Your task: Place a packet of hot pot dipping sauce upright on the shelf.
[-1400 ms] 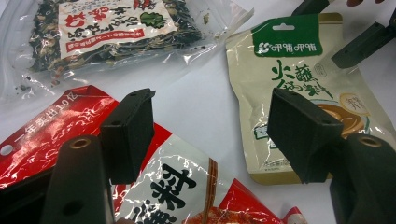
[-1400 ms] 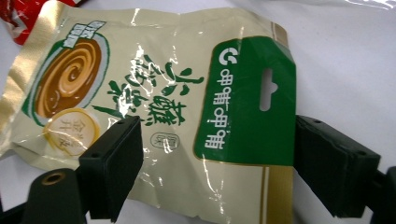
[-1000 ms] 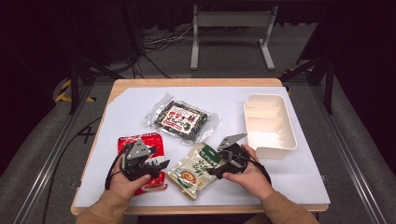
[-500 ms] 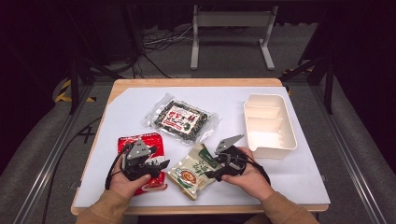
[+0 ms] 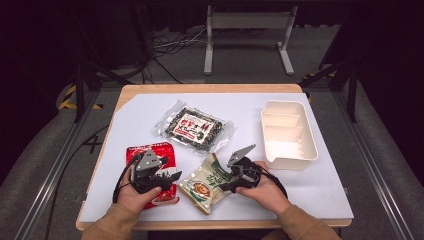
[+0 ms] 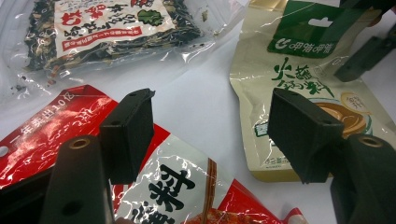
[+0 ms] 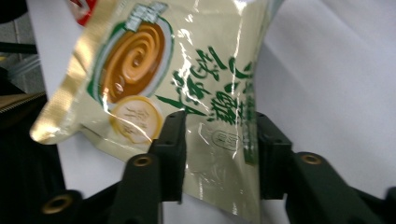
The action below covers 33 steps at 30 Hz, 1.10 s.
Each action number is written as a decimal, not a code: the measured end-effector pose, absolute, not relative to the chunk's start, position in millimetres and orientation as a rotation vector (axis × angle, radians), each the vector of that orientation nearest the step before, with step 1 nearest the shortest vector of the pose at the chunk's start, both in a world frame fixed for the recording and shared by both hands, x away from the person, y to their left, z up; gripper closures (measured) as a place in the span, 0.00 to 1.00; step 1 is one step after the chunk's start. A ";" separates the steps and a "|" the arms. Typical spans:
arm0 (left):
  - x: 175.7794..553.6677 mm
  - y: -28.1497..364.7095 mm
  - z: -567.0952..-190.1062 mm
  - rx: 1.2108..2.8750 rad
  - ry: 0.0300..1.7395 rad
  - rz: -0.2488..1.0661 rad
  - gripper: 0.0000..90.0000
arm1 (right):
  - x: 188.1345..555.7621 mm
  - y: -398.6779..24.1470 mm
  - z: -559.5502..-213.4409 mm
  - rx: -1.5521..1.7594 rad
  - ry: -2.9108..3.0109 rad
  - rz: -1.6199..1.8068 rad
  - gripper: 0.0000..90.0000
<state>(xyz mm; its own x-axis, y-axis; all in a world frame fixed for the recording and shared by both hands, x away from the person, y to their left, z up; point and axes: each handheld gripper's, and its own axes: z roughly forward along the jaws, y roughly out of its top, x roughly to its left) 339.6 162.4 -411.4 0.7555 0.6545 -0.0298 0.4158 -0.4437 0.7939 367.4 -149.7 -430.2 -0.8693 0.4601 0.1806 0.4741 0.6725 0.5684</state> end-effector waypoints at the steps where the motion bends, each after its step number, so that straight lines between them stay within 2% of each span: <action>1: 340.0 162.3 -411.6 2.105 0.793 0.359 0.35 | 368.4 -150.1 -430.7 -0.802 -2.859 -0.981 0.75; 6: 340.2 161.9 -412.5 2.101 0.803 0.357 0.35 | 370.6 -150.6 -431.0 -0.814 -2.910 -0.964 0.94; 9: 340.2 162.1 -412.8 2.099 0.807 0.356 0.35 | 369.5 -148.7 -429.9 -0.819 -2.922 -0.948 0.97; 23: 340.4 164.2 -412.8 2.091 0.814 0.356 0.35 | 369.1 -149.5 -426.2 -0.810 -2.928 -0.968 0.99; 33: 341.1 166.2 -412.5 2.082 0.829 0.360 0.35 | 363.7 -153.5 -402.7 -0.802 -2.886 -1.012 0.99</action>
